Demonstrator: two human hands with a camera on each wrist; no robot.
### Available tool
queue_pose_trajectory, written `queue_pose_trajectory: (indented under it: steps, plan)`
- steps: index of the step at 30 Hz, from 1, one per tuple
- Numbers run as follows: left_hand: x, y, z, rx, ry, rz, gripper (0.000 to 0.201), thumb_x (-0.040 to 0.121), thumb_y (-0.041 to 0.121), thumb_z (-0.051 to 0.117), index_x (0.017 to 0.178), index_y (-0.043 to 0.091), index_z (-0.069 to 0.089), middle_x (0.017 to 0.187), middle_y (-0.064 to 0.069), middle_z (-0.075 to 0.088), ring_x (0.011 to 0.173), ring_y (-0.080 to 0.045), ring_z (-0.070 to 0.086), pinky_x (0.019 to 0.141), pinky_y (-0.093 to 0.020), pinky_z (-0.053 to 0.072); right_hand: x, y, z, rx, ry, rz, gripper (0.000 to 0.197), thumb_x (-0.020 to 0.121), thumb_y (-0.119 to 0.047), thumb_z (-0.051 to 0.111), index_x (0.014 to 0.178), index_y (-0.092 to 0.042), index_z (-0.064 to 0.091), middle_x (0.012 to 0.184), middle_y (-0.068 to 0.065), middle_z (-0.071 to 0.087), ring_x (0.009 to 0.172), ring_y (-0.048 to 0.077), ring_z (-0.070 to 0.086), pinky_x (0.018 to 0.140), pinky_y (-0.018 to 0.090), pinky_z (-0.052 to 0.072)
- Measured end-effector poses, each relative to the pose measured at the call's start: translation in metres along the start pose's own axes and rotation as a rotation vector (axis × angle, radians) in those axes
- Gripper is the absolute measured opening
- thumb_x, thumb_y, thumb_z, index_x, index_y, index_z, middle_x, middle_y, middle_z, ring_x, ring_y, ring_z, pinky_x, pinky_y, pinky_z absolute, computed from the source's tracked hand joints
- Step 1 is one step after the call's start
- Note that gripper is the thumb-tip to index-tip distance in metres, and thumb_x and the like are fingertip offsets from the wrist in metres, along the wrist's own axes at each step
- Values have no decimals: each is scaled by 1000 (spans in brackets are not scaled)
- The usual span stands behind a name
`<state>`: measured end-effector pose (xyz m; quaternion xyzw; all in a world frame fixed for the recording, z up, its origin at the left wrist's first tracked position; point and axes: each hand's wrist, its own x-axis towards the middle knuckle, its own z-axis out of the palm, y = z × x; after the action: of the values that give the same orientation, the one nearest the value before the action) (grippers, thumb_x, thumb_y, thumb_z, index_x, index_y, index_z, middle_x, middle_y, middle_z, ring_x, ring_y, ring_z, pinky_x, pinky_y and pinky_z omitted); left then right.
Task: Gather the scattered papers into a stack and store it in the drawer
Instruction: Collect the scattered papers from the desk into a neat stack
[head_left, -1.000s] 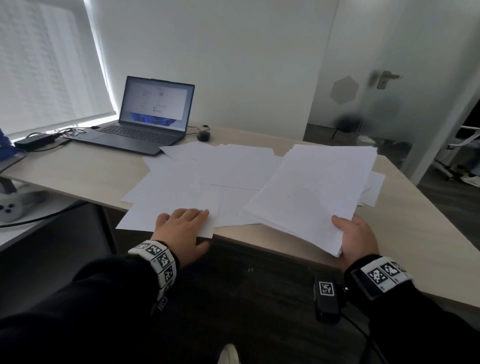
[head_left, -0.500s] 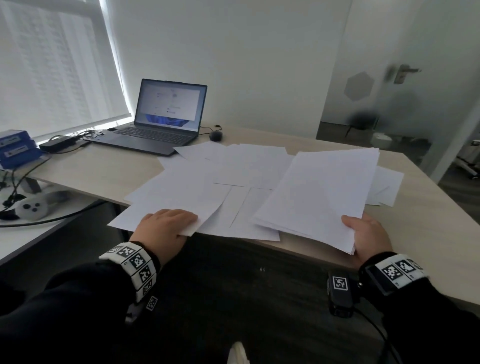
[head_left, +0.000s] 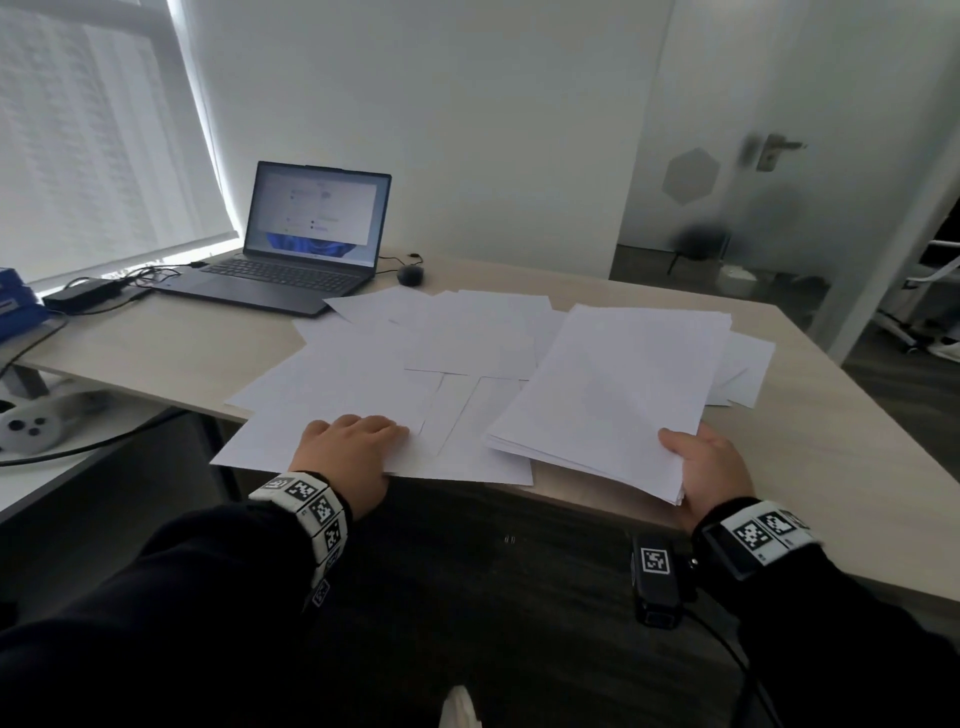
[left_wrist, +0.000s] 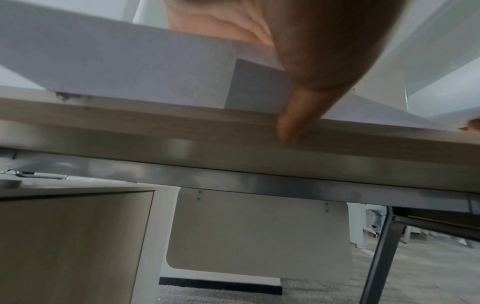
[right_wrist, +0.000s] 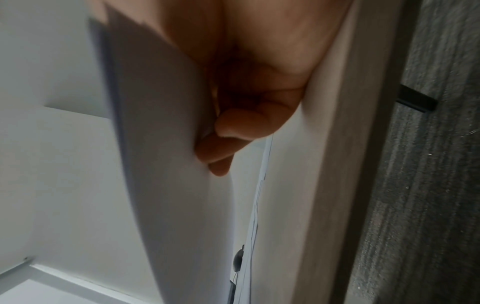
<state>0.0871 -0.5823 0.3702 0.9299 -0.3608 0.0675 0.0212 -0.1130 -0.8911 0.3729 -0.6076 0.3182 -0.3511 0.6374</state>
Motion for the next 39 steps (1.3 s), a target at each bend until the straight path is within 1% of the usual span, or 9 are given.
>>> queue_pose_trajectory:
  steps: [5, 10, 15, 21, 25, 28, 31, 36, 39]
  plan:
    - [-7, -17, -8, -44, -15, -18, 40, 89, 26, 46, 124, 44, 53, 130, 20, 59, 118, -15, 54, 94, -35, 39, 1, -2, -2, 132, 27, 55, 17, 91, -1, 55, 89, -12, 69, 90, 12, 70, 77, 30, 65, 79, 42, 50]
    - [-25, -32, -26, -299, 121, -216, 35, 81, 36, 38, 101, 25, 64, 98, -2, 70, 94, -32, 62, 78, -36, 45, 2, 0, -3, 184, 84, 75, 13, 91, -3, 56, 94, -8, 69, 84, 8, 70, 58, 20, 68, 47, 24, 52]
    - [-33, -60, -39, -501, 315, -422, 22, 98, 31, 43, 99, 19, 62, 98, -20, 67, 89, -40, 58, 74, -40, 43, 2, -2, -4, 118, 112, 57, 12, 86, -5, 63, 96, -3, 70, 103, 23, 71, 67, 24, 67, 72, 36, 53]
    - [-37, -47, -69, -621, 524, -426, 23, 97, 30, 44, 103, 19, 63, 84, -9, 60, 77, -26, 47, 71, -35, 38, -8, -10, 0, -123, -17, -3, 20, 92, 2, 57, 109, 4, 66, 72, 2, 73, 53, 8, 66, 48, 15, 49]
    - [-35, -12, -77, -617, 568, -282, 20, 98, 27, 46, 104, 23, 64, 74, 4, 55, 74, -25, 51, 69, -32, 37, -4, -11, 4, -231, -159, 1, 21, 91, 3, 56, 107, -7, 66, 101, 16, 70, 78, 25, 66, 78, 34, 53]
    - [-25, 17, -70, -525, 540, -121, 22, 96, 22, 48, 109, 25, 66, 84, 5, 60, 79, -24, 56, 70, -30, 38, -3, -12, 4, -297, -224, 17, 21, 91, 0, 57, 108, -10, 65, 107, 16, 71, 89, 33, 67, 91, 45, 53]
    - [-14, 48, -46, -442, 411, 34, 27, 93, 20, 52, 112, 33, 66, 106, 8, 70, 95, -21, 64, 78, -33, 49, -2, -13, 4, -345, -250, 16, 20, 91, -1, 57, 102, -16, 65, 108, 15, 71, 93, 33, 67, 91, 43, 53]
    - [-9, 86, -10, -231, 70, 164, 44, 85, 21, 48, 124, 40, 57, 132, 18, 57, 121, -17, 51, 96, -38, 42, -2, -17, 5, -474, -235, -45, 22, 101, -21, 48, 104, -9, 66, 106, 12, 70, 88, 23, 61, 70, 26, 44]
    - [-11, 95, -4, -192, 7, 212, 51, 83, 31, 44, 133, 42, 48, 140, 21, 49, 129, -15, 44, 103, -39, 35, -3, -16, 8, -456, -236, 7, 49, 100, -49, 42, 111, -9, 67, 110, 6, 70, 102, 25, 63, 94, 36, 46]
